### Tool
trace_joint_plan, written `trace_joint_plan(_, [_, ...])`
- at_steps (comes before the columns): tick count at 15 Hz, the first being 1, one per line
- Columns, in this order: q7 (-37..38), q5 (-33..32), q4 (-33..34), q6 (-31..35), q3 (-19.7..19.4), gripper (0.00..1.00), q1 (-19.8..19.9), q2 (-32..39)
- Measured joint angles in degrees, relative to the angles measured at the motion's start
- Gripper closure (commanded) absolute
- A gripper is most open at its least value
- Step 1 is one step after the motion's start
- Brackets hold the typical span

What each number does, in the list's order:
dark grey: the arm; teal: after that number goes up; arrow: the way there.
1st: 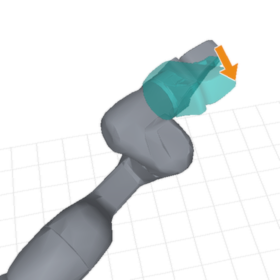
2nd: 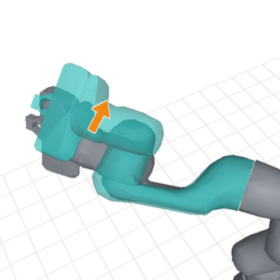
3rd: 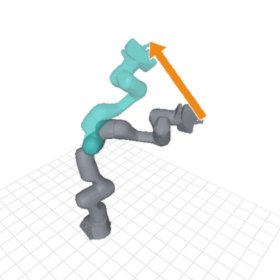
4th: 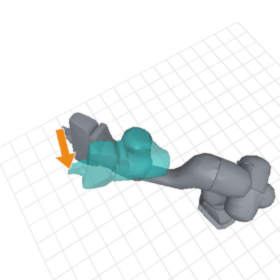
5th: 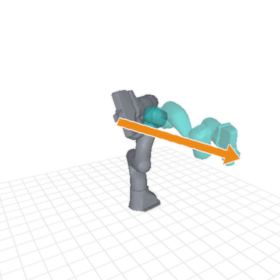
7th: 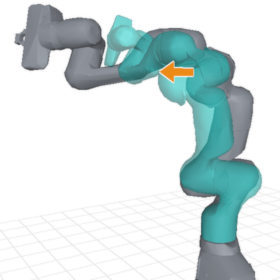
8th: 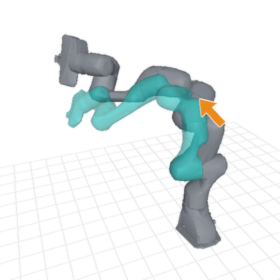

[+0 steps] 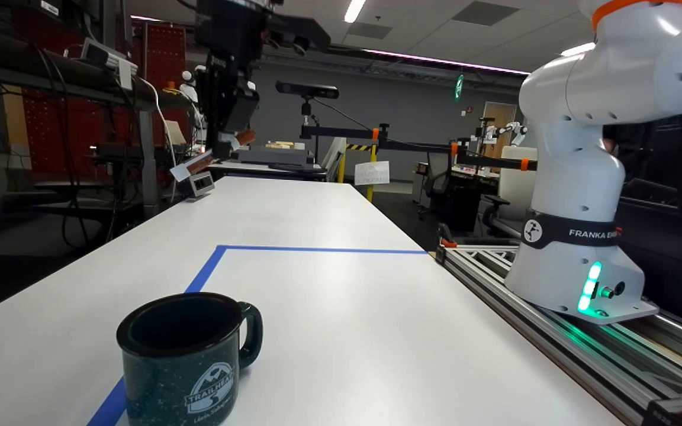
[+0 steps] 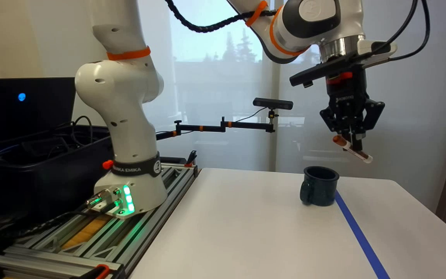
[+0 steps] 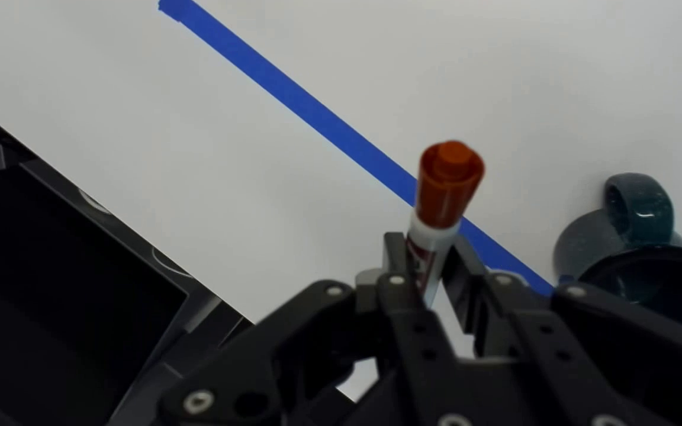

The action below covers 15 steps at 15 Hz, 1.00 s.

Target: Remove the marker from the cup

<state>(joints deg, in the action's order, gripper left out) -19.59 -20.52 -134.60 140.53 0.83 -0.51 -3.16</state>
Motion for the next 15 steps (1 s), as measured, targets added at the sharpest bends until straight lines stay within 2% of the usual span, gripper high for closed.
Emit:
trace_joint_plan(4, [4.5, -0.6, -7.4, 13.2, -2.4, 0.95, 2.4, 1.0])
trace_joint_plan(9, [5.0, -1.0, -16.5, 28.8, -4.4, 0.95, 4.0, 3.7])
trace_joint_plan(15, [5.7, -3.6, -23.4, 41.5, -7.7, 0.95, 5.4, 7.3])
